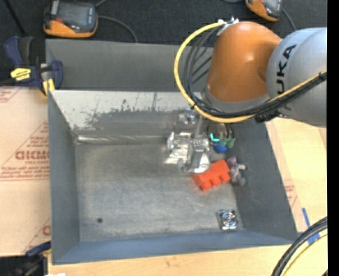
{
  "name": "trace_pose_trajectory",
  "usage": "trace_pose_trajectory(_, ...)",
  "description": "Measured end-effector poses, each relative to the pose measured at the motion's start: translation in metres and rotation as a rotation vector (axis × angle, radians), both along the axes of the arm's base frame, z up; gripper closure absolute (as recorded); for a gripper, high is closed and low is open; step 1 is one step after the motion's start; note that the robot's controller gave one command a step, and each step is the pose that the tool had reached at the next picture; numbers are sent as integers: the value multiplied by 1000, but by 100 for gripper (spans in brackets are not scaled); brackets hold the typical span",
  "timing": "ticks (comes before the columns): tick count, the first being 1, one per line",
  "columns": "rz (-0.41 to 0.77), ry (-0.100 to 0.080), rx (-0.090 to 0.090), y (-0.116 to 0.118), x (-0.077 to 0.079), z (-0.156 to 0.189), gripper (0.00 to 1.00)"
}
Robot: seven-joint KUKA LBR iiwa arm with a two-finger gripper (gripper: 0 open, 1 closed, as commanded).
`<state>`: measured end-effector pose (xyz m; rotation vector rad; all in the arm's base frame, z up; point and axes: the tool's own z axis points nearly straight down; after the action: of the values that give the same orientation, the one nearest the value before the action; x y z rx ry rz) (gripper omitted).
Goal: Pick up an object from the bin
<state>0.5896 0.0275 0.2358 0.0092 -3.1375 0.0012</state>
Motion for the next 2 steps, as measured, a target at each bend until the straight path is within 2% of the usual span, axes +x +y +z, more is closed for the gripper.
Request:
trace_pose_trajectory(1, 69, -32, 5, -71, 65, -160, 0)
trace_pose_trajectory(2, -73, -14, 1, -76, 64, -133, 0)
